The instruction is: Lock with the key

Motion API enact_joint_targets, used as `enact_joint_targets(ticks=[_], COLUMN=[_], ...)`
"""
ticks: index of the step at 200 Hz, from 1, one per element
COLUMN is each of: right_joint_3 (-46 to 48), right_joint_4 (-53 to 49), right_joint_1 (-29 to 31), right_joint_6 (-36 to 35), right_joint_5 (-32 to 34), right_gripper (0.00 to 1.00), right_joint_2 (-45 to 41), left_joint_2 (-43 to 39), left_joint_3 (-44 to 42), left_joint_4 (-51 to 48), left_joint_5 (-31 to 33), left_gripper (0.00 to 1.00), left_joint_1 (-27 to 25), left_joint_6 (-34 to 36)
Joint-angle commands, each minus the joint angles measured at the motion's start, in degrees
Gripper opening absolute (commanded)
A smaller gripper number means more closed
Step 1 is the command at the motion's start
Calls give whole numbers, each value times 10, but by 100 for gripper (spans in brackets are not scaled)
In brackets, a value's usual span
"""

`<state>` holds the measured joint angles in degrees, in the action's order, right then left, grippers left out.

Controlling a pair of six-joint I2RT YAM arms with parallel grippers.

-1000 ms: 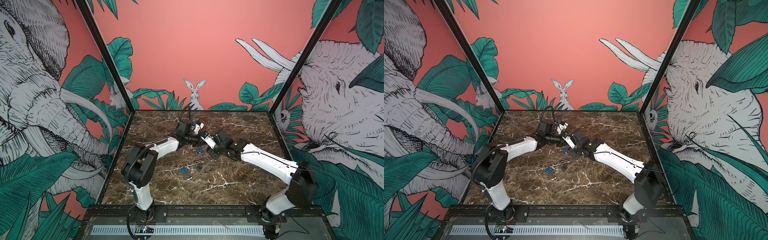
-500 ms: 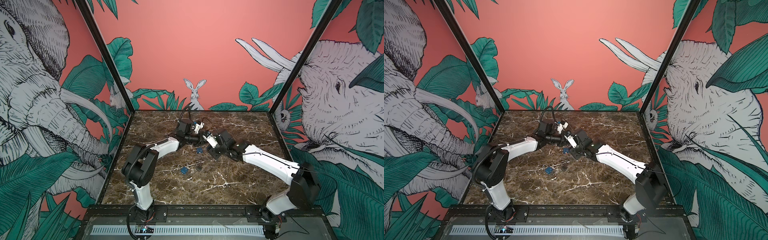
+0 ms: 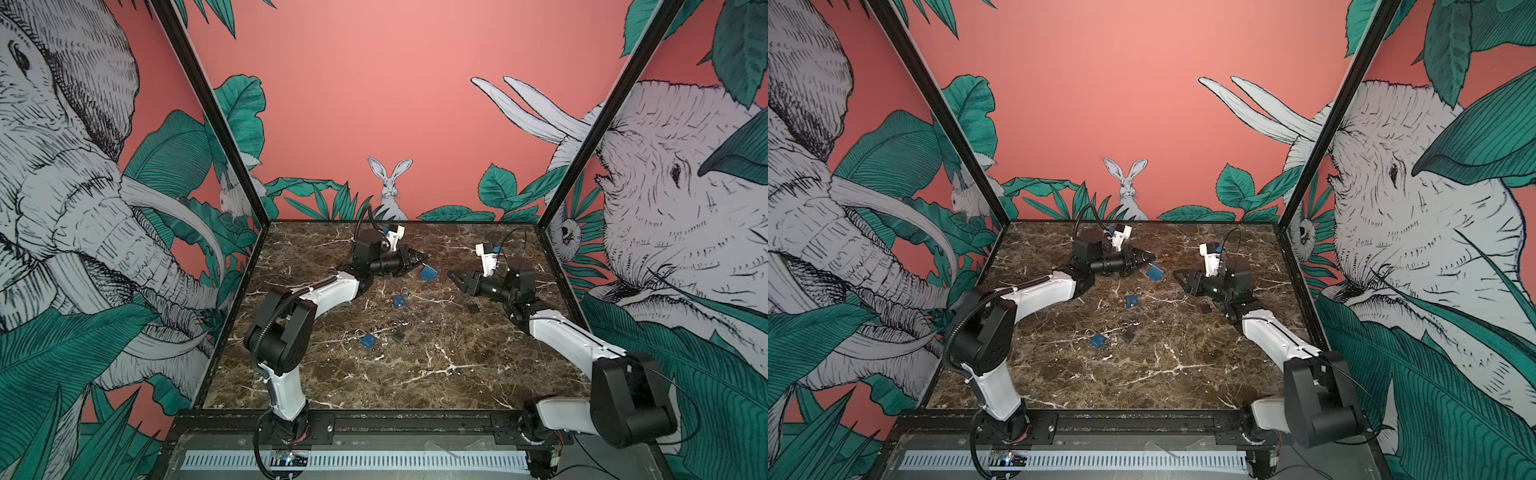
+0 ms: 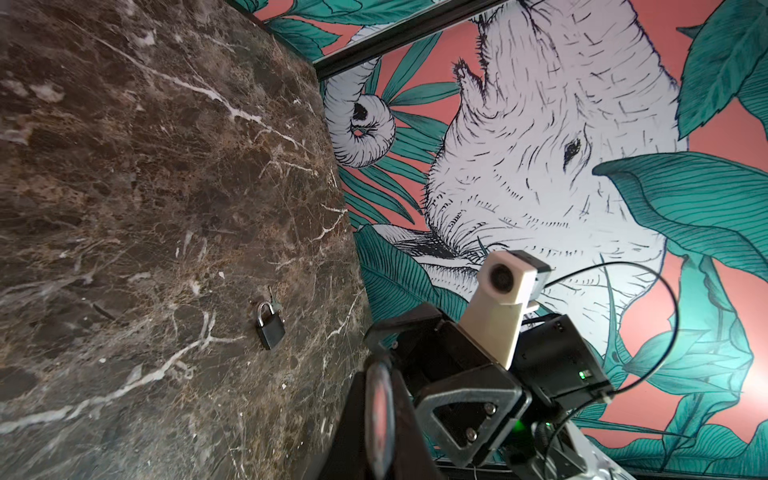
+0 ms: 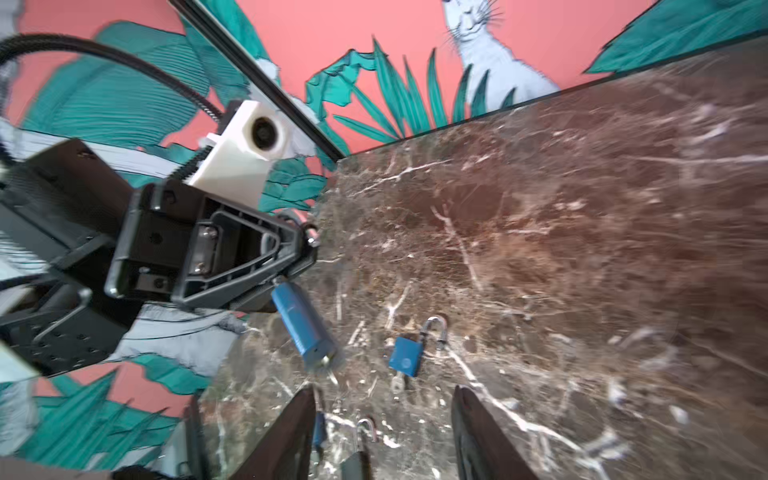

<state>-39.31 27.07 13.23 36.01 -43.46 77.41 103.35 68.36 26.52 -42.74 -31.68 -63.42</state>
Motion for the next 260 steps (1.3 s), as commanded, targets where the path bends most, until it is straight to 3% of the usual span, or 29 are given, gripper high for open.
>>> enact_joint_targets(ticks=[1, 66, 122, 169, 227, 260], right_joint_3=[5, 1, -50, -89, -123, -128], right_joint_4=[180, 54, -59, -36, -19, -18], right_joint_1=[2, 9, 51, 53, 57, 63], right_joint_6=[100, -7, -124, -126, -115, -113], right_joint_5=[-72, -32, 5, 3, -21, -28], right_gripper=[53, 54, 57, 54, 36, 33], right_joint_2=[12, -34, -40, 5, 38, 44], left_joint_2=[-34, -49, -58, -67, -76, -72], left_joint_3=[25, 23, 41, 48, 56, 55], left_joint_4=[24, 39, 44, 38, 37, 44], left_joint_5=[6, 18, 21, 20, 18, 16], left_gripper=[0, 0, 0, 0, 0, 0], left_joint_1=[-1, -7, -20, -24, -24, -24], left_joint_6=[-11, -37, -61, -65, -67, -74])
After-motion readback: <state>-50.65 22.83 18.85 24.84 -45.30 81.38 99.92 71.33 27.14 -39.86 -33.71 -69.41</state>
